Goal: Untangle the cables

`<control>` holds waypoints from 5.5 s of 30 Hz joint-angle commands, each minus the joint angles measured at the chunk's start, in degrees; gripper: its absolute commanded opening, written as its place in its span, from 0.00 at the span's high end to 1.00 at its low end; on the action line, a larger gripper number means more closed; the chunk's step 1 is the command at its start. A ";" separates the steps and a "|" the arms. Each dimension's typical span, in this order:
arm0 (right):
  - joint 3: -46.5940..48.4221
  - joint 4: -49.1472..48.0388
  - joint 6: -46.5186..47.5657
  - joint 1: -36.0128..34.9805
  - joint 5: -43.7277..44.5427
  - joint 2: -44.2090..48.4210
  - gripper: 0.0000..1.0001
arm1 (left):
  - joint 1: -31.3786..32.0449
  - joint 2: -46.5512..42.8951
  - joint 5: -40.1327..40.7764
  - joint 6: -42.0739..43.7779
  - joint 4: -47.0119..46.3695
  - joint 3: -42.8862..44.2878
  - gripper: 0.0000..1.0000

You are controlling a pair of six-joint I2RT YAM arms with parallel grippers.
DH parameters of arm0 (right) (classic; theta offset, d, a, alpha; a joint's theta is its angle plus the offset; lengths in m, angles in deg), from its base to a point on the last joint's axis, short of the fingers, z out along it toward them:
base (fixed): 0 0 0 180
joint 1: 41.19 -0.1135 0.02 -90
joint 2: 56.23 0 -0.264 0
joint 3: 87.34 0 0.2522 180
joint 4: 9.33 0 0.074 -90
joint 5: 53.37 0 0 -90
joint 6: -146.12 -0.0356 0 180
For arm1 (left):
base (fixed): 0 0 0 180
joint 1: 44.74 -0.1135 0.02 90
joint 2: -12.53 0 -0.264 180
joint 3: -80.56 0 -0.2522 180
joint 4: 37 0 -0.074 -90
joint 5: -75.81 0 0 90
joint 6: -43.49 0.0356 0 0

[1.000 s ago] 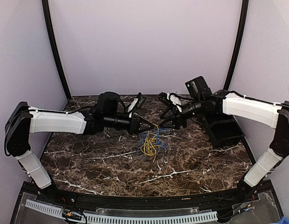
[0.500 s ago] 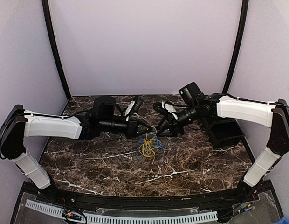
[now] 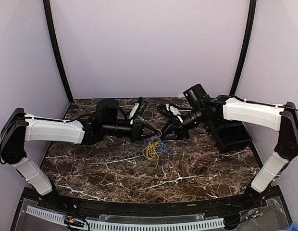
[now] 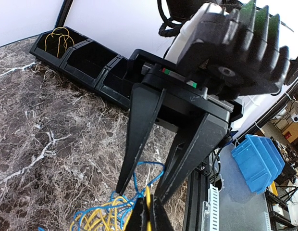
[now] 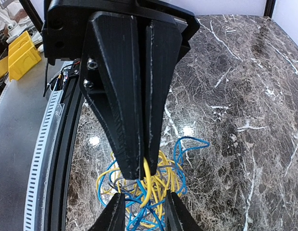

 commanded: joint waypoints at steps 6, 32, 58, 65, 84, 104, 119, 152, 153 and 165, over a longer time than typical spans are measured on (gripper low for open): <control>2.05 -1.18 -2.43 -0.66 -0.16 -0.33 0.69 | 0.67 0.16 -0.68 0.07 -1.11 -0.38 0.99; 4.20 2.52 -1.23 -0.45 1.95 -3.19 1.00 | 1.10 0.65 0.61 1.06 -0.99 -0.89 0.99; 25.86 14.82 -1.74 1.33 -9.06 4.25 1.00 | 1.12 27.62 28.06 -8.87 -26.71 0.10 0.75; 38.19 14.26 -5.43 7.83 -15.14 4.60 1.00 | 0.74 29.08 31.63 -8.81 -28.58 -3.34 0.75; 65.89 -0.46 -20.11 20.36 -10.08 0.50 1.00 | -1.03 26.47 32.54 -10.90 -23.97 -11.61 0.64; 35.76 -9.56 -22.19 19.65 -10.54 6.48 1.00 | 4.70 -9.78 34.96 12.28 -18.73 -17.22 0.28; 28.88 -12.74 -24.38 8.30 -8.24 3.91 1.00 | 9.92 10.56 27.92 9.41 -34.45 1.05 0.41; 16.35 -10.38 -15.43 8.63 3.01 5.53 0.55 | 11.41 13.69 35.88 10.96 -41.94 4.01 1.00; 13.10 -11.63 -15.31 9.81 3.79 6.31 0.51 | 11.41 12.71 36.95 9.69 -41.09 2.04 1.00; -11.03 -15.67 -1.89 6.91 12.49 -4.02 0.34 | 11.34 0.84 46.89 3.37 -39.82 -13.38 1.00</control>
